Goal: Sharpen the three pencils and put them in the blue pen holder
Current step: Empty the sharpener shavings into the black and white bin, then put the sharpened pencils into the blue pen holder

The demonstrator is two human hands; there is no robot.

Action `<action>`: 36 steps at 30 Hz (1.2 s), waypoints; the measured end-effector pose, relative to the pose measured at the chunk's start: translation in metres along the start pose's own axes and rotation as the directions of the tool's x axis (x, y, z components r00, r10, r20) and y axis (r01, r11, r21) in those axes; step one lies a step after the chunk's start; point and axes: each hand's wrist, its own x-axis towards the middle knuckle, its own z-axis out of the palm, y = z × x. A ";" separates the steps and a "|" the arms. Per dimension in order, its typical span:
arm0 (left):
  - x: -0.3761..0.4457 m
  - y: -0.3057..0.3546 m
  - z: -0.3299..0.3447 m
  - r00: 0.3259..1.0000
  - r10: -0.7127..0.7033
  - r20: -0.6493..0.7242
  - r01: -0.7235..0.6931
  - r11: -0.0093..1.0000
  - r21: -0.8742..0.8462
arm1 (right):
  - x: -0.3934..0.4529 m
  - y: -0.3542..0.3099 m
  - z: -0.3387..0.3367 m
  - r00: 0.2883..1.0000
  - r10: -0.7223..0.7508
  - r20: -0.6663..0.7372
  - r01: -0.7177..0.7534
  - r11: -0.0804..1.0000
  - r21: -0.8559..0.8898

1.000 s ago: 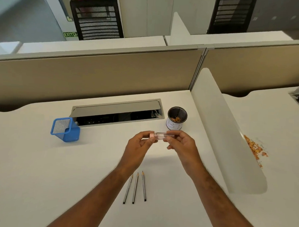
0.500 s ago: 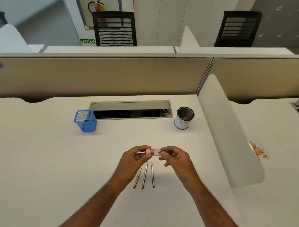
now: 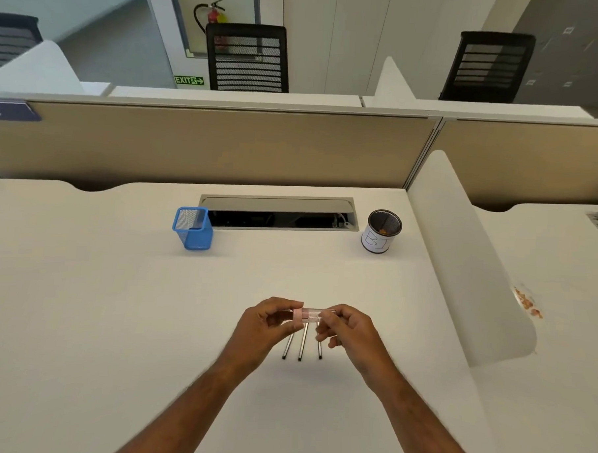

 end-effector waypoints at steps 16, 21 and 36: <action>0.006 -0.010 -0.034 0.991 0.037 0.132 -0.056 0.988 0.146 | -0.008 0.025 0.019 0.990 0.029 0.140 -0.017 0.996 -0.083; 0.004 -0.023 -0.027 0.986 -0.013 0.169 -0.019 0.982 0.190 | -0.006 0.041 0.009 0.989 -0.012 0.146 0.055 0.955 -0.290; 0.017 -0.076 -0.003 0.962 -0.252 -0.108 0.271 0.811 0.519 | 0.020 0.076 -0.029 0.976 -0.084 -0.203 -0.077 0.736 -0.673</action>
